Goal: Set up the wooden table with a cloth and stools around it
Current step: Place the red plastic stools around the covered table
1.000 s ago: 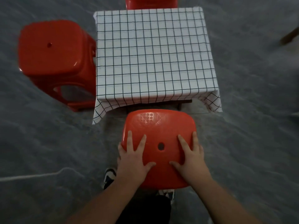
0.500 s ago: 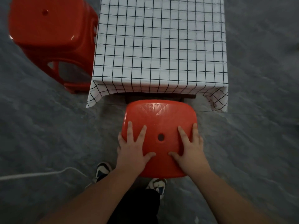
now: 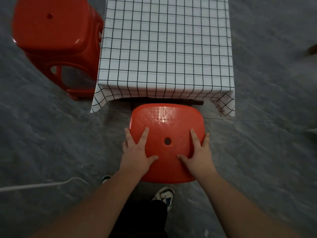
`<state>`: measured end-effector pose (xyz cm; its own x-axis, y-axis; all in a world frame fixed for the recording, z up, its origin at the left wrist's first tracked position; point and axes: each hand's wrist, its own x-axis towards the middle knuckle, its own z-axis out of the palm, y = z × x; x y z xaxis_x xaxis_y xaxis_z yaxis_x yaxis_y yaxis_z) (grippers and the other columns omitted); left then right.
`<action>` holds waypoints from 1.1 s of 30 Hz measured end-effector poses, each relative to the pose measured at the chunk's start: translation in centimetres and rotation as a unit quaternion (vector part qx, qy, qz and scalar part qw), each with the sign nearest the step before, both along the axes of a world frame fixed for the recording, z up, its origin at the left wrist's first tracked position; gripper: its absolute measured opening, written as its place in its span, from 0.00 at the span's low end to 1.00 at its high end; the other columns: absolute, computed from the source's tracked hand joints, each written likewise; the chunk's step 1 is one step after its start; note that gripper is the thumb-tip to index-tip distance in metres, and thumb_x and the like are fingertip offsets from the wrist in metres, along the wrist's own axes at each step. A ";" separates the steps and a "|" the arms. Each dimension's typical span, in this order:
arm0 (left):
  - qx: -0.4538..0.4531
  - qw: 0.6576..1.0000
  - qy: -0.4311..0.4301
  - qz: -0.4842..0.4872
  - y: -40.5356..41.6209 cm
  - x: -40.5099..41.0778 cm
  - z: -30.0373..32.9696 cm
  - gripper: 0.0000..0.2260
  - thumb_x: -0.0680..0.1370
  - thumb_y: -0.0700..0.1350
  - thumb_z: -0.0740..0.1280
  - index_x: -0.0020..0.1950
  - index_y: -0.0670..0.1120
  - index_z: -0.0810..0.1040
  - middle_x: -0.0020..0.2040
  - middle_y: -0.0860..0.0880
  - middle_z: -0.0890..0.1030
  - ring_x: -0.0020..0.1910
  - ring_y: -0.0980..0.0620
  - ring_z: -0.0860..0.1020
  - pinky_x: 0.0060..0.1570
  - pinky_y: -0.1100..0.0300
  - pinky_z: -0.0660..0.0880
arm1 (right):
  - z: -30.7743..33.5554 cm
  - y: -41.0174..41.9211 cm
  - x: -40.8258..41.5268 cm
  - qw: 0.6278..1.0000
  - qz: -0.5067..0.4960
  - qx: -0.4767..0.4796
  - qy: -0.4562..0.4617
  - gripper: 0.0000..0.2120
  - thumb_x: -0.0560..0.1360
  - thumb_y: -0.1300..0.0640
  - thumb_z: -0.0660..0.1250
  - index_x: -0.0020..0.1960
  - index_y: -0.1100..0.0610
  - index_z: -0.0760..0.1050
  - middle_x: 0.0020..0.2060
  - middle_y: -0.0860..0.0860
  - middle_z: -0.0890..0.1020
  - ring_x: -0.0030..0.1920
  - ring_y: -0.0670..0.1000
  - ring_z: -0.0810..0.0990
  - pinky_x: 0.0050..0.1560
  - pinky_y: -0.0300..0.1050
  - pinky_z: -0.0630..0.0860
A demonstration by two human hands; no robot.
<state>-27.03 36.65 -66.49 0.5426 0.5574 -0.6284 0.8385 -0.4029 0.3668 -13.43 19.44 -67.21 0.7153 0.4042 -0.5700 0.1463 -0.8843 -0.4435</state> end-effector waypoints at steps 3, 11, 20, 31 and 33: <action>0.006 1.000 0.000 -0.003 -0.5 -0.5 0.1 0.49 0.70 0.59 0.75 0.75 0.71 0.39 0.76 0.47 0.30 0.77 0.36 0.49 0.71 0.36 0.63 | 0.2 -0.4 -0.5 1.000 0.002 -0.003 0.001 0.53 0.69 0.46 0.78 0.77 0.32 0.42 0.79 0.51 0.36 0.79 0.62 0.49 0.76 0.62 0.59; 0.010 0.999 -0.010 -0.033 -2.8 -4.3 1.9 0.49 0.71 0.61 0.73 0.76 0.69 0.37 0.76 0.46 0.29 0.77 0.36 0.49 0.72 0.37 0.62 | 2.2 -3.2 -4.7 1.000 -0.005 -0.001 -0.003 0.54 0.68 0.46 0.78 0.76 0.29 0.40 0.79 0.52 0.37 0.79 0.60 0.49 0.76 0.61 0.58; 0.009 0.999 0.027 -0.045 -6.7 -7.4 2.6 0.48 0.71 0.62 0.72 0.75 0.70 0.37 0.77 0.45 0.29 0.78 0.39 0.47 0.71 0.39 0.63 | 2.3 -7.5 -8.6 1.000 -0.005 -0.024 -0.007 0.53 0.69 0.44 0.76 0.77 0.32 0.40 0.79 0.54 0.37 0.78 0.63 0.53 0.75 0.61 0.60; 0.020 0.999 0.033 -0.034 -9.3 -9.8 1.1 0.48 0.71 0.60 0.73 0.76 0.69 0.39 0.77 0.45 0.30 0.78 0.38 0.48 0.73 0.40 0.59 | 0.5 -9.7 -10.4 1.000 0.009 -0.019 0.016 0.52 0.71 0.44 0.75 0.77 0.33 0.39 0.78 0.50 0.36 0.79 0.59 0.47 0.76 0.62 0.59; 0.019 0.998 0.034 -0.039 -9.3 -10.0 1.1 0.48 0.72 0.60 0.73 0.76 0.68 0.39 0.77 0.45 0.31 0.78 0.38 0.48 0.73 0.40 0.59 | 0.4 -9.7 -10.7 1.000 0.006 -0.015 0.014 0.51 0.71 0.45 0.75 0.78 0.35 0.41 0.78 0.51 0.36 0.79 0.60 0.48 0.77 0.61 0.57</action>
